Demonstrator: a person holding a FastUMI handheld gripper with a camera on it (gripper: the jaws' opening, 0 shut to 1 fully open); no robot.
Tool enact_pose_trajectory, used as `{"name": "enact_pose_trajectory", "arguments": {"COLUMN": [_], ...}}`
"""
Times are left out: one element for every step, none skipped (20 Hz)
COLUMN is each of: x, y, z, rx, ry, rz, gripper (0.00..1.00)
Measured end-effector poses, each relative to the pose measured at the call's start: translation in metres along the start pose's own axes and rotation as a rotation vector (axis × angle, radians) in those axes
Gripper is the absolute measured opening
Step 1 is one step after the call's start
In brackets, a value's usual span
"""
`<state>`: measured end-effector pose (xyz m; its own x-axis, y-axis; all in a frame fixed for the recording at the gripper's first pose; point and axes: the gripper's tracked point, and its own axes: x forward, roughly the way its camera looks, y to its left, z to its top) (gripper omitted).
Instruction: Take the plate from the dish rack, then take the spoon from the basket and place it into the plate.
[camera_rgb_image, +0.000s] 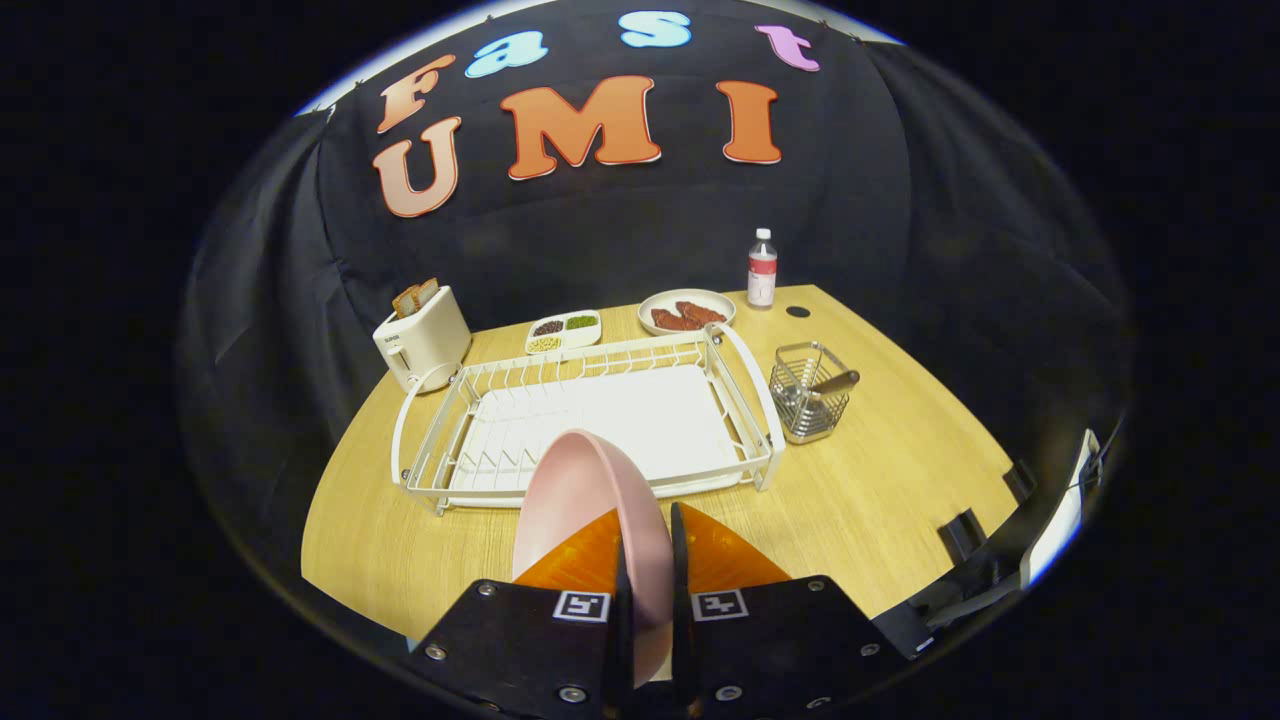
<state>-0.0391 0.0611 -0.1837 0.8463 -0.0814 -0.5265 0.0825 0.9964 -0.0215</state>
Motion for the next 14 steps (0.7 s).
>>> {"name": "enact_pose_trajectory", "arguments": {"x": [0.002,0.005,0.007,0.01,0.014,0.016,0.019,0.024,0.028,0.031,0.032,0.035,0.038,0.042], "y": [0.0,-0.001,-0.002,-0.003,-0.002,-0.002,-0.004,-0.003,-0.004,-0.003,-0.001,0.001,0.001,0.001], "z": [-0.009,-0.019,-0.027,-0.034,-0.04,-0.046,-0.052,-0.057,-0.06,-0.062,-0.065,-0.066,-0.07,-0.073], "rx": [0.02,0.036,0.049,0.066,0.084,0.105,0.127,0.154,0.178,0.201,0.228,0.257,0.284,0.301], "ry": [0.01,0.024,0.037,0.044,0.051,0.059,0.066,0.072,0.074,0.078,0.079,0.08,0.084,0.09], "rz": [0.008,0.014,0.016,0.021,0.027,0.034,0.041,0.048,0.056,0.072,0.092,0.112,0.122,0.126], "gripper": [0.15,0.15,0.15,0.15,0.15,0.15,0.15,0.15,0.15,0.15,0.15,0.15,0.15,0.15]}}
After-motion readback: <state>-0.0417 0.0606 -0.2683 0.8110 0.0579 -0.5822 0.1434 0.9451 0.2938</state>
